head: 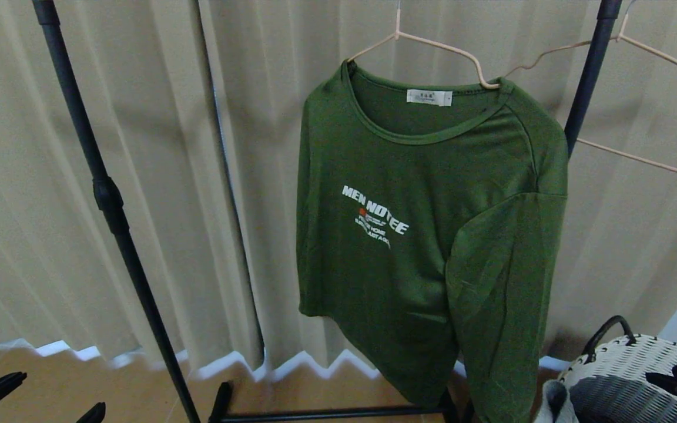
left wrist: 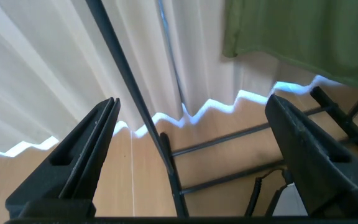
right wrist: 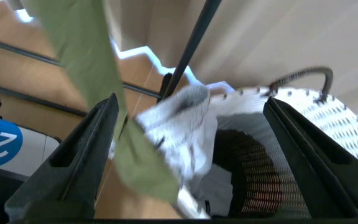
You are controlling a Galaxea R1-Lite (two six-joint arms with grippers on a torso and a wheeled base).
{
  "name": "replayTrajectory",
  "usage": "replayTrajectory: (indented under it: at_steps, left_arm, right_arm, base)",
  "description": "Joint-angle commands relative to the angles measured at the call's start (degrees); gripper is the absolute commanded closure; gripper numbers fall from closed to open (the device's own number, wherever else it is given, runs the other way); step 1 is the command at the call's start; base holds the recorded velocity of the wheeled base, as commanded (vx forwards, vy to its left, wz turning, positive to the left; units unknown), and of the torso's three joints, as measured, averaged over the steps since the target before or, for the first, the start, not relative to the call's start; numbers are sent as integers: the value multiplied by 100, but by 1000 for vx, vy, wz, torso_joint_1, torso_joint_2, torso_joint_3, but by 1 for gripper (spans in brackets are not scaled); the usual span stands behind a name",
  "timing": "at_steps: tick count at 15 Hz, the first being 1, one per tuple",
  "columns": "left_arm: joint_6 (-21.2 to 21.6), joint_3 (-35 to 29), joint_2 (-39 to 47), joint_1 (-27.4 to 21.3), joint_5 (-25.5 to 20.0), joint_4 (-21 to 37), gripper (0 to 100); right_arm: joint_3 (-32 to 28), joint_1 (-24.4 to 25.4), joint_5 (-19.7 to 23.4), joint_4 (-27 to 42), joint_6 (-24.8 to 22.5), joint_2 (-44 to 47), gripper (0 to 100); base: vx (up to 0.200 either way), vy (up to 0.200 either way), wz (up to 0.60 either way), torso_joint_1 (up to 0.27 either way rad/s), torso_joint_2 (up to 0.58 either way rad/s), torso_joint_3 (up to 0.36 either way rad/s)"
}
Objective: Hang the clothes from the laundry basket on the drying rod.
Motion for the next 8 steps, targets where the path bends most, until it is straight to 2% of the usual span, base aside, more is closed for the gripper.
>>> replayTrajectory:
  at_steps: [1, 8]
  left_arm:
    - [2, -1, -23, -1, -1, -3, 0]
    - [2, -1, -41, -1, -1, -3, 0]
  right_arm:
    - [63, 17, 14, 3, -12, -51, 0]
    - [160, 25, 50, 21, -153, -253, 0]
  base:
    - [0, 0, 0, 0, 0, 0]
    - [0, 0, 0, 0, 0, 0]
